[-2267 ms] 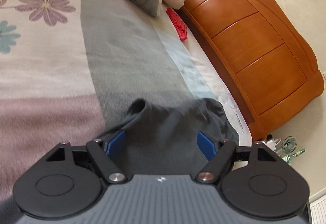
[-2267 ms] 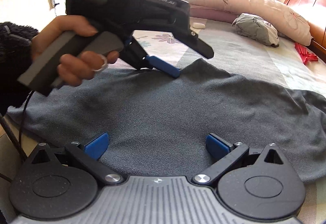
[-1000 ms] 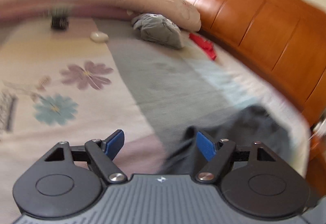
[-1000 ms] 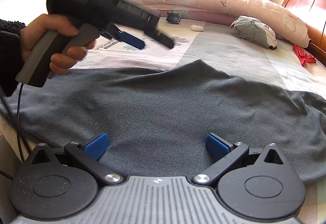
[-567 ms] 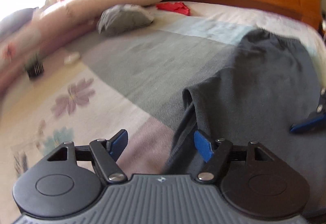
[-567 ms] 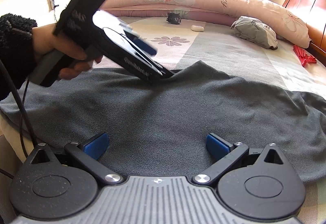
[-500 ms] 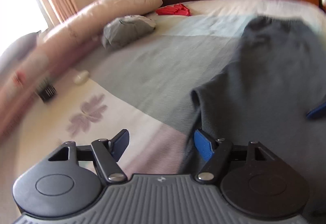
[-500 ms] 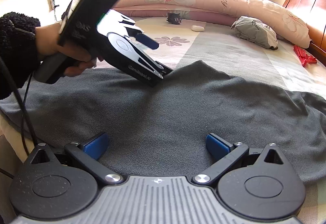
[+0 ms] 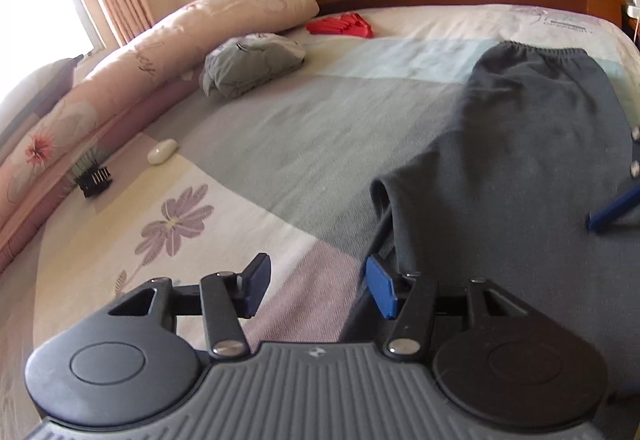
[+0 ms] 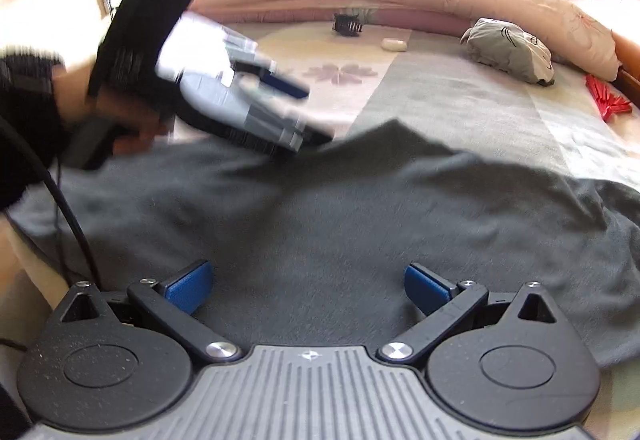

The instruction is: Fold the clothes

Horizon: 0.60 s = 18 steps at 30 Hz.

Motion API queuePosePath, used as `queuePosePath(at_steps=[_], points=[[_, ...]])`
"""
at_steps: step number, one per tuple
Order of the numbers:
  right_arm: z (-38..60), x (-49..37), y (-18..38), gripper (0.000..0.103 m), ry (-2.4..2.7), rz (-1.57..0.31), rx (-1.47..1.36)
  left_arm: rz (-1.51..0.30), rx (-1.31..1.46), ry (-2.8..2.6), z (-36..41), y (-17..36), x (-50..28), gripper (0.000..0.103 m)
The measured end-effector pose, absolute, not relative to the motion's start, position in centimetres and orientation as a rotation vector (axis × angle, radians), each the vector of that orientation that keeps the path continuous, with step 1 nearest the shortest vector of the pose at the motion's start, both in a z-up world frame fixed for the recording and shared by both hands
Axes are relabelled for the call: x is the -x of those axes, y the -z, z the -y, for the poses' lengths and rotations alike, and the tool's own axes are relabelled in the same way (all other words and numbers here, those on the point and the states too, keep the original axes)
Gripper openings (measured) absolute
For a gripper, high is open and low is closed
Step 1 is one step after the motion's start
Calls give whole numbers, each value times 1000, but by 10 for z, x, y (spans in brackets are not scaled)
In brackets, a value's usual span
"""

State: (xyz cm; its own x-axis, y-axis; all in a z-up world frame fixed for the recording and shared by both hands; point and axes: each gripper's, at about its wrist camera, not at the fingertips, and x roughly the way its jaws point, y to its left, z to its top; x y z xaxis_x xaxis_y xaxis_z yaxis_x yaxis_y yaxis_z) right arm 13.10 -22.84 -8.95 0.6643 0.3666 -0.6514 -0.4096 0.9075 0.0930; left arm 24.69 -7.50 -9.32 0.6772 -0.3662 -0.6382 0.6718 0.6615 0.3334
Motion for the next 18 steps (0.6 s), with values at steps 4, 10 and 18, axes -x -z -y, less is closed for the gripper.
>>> queuePosePath(at_steps=[4, 10, 18], points=[[243, -164, 72, 103, -357, -695, 108, -579, -562, 647, 71, 97, -249, 55], [246, -245, 79, 103, -262, -712, 190, -606, -537, 711, 71, 99, -253, 55], [291, -253, 103, 103, -165, -774, 220, -609, -513, 627, 67, 103, -264, 65]])
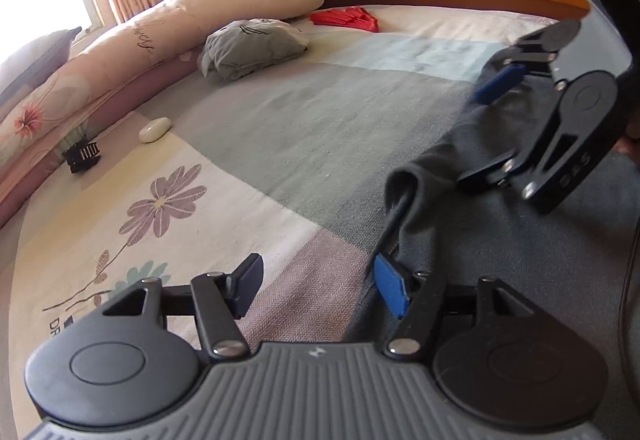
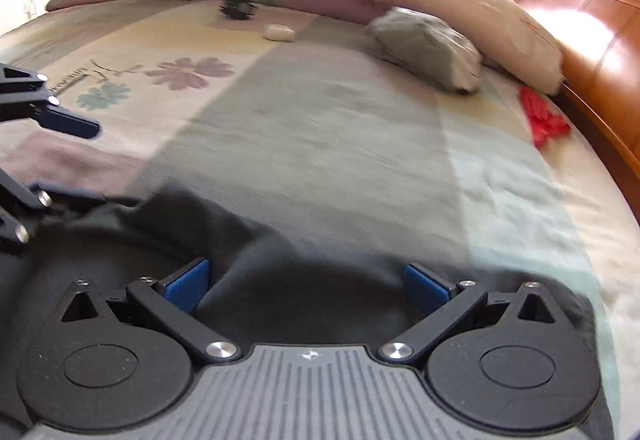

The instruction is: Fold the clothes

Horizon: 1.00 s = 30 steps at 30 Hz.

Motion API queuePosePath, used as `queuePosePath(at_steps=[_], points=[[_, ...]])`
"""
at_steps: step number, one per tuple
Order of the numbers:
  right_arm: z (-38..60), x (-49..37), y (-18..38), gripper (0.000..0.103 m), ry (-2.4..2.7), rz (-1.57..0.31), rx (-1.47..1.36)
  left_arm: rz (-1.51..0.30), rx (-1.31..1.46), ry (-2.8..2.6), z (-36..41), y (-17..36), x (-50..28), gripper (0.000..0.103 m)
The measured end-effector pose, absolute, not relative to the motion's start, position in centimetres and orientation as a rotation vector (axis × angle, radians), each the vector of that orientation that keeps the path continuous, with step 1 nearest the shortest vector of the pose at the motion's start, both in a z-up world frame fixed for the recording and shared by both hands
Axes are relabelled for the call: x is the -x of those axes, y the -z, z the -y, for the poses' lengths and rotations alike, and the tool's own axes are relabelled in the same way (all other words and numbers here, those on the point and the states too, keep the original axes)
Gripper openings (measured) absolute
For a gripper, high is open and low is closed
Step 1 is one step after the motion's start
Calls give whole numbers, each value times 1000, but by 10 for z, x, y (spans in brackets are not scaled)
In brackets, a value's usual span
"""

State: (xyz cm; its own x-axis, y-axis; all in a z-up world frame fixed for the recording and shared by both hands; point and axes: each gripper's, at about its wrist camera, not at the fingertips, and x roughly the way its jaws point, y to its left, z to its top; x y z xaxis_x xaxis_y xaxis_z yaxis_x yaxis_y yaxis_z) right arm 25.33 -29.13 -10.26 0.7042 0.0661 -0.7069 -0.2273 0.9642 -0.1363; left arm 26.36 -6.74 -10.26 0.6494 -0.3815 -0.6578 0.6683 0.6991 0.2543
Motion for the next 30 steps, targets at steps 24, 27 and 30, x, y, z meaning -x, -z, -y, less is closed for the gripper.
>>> queuePosePath(at_steps=[24, 27, 30], points=[[286, -275, 97, 103, -157, -723, 330, -614, -387, 592, 58, 83, -253, 58], [271, -269, 86, 103, -177, -701, 343, -617, -385, 606, 60, 83, -249, 58], [262, -271, 79, 103, -252, -722, 292, -628, -382, 615, 61, 86, -247, 58]])
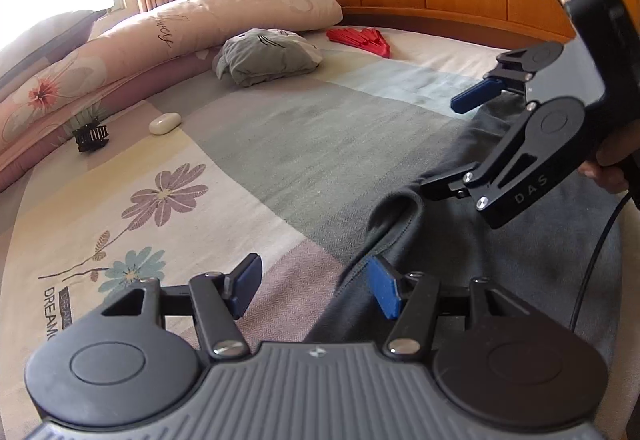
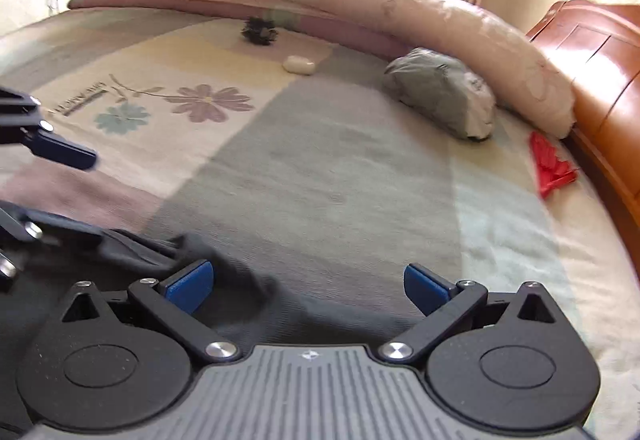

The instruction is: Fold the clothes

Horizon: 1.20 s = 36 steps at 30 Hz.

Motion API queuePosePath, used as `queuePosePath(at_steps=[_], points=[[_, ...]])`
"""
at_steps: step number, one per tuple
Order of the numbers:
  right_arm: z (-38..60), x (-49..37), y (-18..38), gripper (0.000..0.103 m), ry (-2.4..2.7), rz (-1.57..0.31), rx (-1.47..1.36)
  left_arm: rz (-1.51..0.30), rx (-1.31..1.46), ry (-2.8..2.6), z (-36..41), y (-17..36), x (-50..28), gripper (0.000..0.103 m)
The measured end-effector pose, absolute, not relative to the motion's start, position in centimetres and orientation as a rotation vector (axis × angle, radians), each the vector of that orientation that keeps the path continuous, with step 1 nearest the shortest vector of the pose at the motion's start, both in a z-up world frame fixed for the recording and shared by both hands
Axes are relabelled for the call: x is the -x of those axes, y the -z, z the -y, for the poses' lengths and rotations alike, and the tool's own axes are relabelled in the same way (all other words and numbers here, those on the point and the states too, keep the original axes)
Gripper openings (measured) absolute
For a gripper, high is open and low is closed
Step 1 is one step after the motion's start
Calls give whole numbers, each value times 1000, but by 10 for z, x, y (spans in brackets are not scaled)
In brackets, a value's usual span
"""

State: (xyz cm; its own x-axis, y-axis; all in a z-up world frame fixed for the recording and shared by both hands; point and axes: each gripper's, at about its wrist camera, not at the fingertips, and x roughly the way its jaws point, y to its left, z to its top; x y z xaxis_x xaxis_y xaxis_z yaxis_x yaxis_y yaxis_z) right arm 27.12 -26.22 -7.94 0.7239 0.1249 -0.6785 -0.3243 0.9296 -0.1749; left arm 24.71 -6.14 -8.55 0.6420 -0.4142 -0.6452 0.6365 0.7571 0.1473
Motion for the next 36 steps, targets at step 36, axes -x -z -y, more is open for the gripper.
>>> queuePosePath(at_steps=[36], points=[[288, -271, 100, 103, -275, -808, 233, -674, -327, 596, 55, 89, -256, 60]])
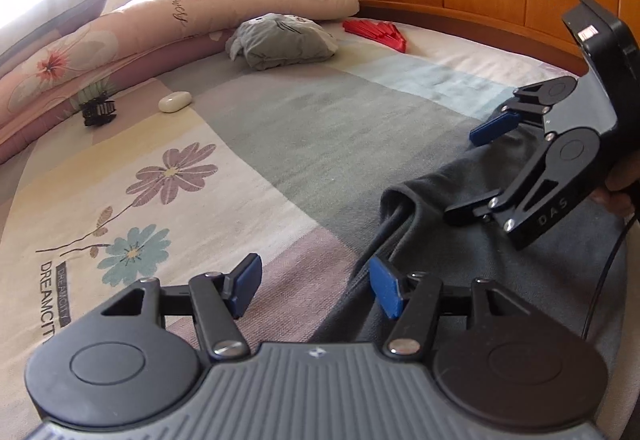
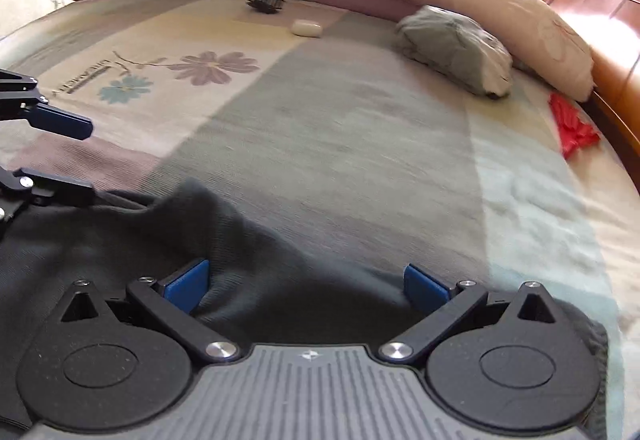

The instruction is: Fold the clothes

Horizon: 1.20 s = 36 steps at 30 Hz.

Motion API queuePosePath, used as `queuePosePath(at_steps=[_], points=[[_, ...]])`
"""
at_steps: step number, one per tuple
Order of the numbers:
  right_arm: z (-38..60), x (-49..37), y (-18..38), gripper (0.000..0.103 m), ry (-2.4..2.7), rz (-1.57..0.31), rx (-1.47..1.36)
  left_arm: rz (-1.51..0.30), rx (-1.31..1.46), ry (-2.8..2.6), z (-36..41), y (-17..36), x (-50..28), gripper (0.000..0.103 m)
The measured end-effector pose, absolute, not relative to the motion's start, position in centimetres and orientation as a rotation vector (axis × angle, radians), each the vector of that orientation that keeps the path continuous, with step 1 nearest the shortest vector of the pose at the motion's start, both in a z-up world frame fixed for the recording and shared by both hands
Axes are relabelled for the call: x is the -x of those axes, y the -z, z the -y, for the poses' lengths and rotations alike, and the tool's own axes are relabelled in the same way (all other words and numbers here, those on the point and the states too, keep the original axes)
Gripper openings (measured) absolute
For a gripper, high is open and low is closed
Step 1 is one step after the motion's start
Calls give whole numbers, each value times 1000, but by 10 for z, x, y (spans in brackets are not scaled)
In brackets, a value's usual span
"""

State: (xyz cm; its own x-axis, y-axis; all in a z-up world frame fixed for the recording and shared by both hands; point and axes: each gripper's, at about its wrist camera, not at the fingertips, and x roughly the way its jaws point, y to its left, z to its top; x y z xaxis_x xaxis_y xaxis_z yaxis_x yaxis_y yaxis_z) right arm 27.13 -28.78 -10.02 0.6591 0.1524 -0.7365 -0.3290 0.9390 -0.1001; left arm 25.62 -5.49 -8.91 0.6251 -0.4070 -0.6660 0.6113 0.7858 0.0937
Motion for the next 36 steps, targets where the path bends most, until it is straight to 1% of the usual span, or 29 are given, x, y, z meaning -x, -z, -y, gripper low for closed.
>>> queuePosePath(at_steps=[8, 9, 11, 13, 14, 17, 18, 20, 23, 27, 34, 36], points=[[294, -267, 102, 103, -254, -808, 240, -692, -399, 670, 80, 95, -259, 60], [294, -268, 102, 103, -253, -807, 238, -673, -438, 669, 85, 96, -258, 60], [295, -268, 102, 103, -252, -806, 228, -630, -520, 665, 95, 99, -256, 64], [294, -268, 101, 103, -249, -803, 226, -535, -652, 622, 105, 105, -251, 65], [294, -267, 101, 103, -246, -802, 226, -528, -658, 613, 106, 105, -252, 65], [291, -267, 100, 103, -239, -796, 245, -525, -640, 598, 106, 100, -255, 59], [289, -267, 100, 103, -238, -793, 255, -517, -622, 607, 104, 96, -253, 58], [290, -266, 100, 103, -236, -794, 246, -505, -590, 641, 99, 88, -248, 58], [292, -267, 100, 103, -235, -798, 231, -501, -615, 705, 99, 85, -241, 58], [290, -267, 100, 103, -229, -801, 231, -514, -696, 702, 110, 100, -242, 61], [286, -270, 95, 103, -225, -796, 232, -542, -609, 632, 111, 103, -268, 63], [283, -269, 89, 103, -226, -787, 229, -531, -623, 605, 110, 104, -268, 63]])
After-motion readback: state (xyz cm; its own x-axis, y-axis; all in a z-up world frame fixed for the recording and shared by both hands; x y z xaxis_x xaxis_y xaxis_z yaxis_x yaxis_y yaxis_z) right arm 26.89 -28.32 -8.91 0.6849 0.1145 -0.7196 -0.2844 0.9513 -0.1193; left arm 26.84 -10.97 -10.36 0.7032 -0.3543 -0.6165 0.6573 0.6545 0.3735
